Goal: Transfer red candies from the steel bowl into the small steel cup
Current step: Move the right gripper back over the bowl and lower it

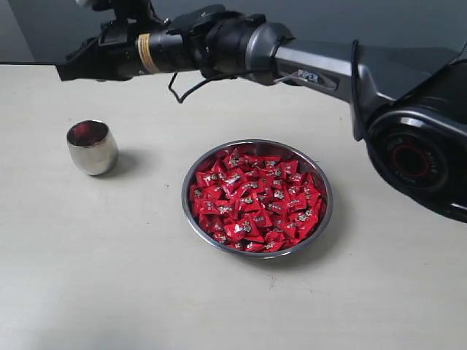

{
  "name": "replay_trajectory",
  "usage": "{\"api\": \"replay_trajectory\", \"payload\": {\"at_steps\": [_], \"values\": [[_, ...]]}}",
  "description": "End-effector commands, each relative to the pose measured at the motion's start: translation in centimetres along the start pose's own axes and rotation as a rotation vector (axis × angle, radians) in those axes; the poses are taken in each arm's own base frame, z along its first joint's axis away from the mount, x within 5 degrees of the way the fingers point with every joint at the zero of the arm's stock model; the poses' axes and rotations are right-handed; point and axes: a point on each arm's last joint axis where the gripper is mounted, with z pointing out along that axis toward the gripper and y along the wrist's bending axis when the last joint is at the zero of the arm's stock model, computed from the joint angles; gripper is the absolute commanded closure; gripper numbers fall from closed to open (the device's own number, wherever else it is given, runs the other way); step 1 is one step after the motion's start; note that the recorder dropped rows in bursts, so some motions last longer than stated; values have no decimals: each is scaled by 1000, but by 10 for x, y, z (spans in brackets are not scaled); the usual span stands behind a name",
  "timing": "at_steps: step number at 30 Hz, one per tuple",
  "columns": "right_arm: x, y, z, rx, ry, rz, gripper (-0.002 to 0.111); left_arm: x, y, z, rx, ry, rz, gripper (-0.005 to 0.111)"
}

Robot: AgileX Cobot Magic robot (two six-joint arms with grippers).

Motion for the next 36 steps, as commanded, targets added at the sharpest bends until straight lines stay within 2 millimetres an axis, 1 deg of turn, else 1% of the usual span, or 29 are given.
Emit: {"api": "replay_trajectory", "payload": {"at_steps": [1, 5, 8, 9, 13, 16, 21, 22, 23, 26, 29, 33, 36], "values": [[-24, -10, -19, 27, -51, -14, 108, 1, 0, 0, 0, -2, -5, 106], [-29, -19, -31, 45, -56, -6, 109, 1, 0, 0, 0, -2, -5, 106], [-27, -28, -44, 126, -50, -6, 109, 1, 0, 0, 0, -2, -5, 106], [-24, -28, -48, 143, -36, -16, 109, 1, 0, 0, 0, -2, -5, 106], [-12, -38, -75, 260, 10, -36, 109, 1, 0, 0, 0, -2, -5, 106], [-2, -47, -100, 327, 44, -18, 109, 1, 0, 0, 0, -2, -5, 106], [16, -67, -154, 412, 98, 40, 109, 1, 0, 0, 0, -2, -5, 106], [16, -68, -165, 428, 98, 45, 109, 1, 0, 0, 0, -2, -5, 106], [22, -72, -178, 453, 111, 53, 109, 1, 0, 0, 0, -2, -5, 106], [28, -77, -213, 523, 117, 77, 109, 1, 0, 0, 0, -2, -5, 106], [40, -80, -243, 580, 133, 111, 109, 1, 0, 0, 0, -2, -5, 106], [63, -79, -269, 635, 177, 148, 109, 1, 0, 0, 0, -2, -5, 106], [78, -75, -276, 636, 209, 168, 109, 1, 0, 0, 0, -2, -5, 106]]}}
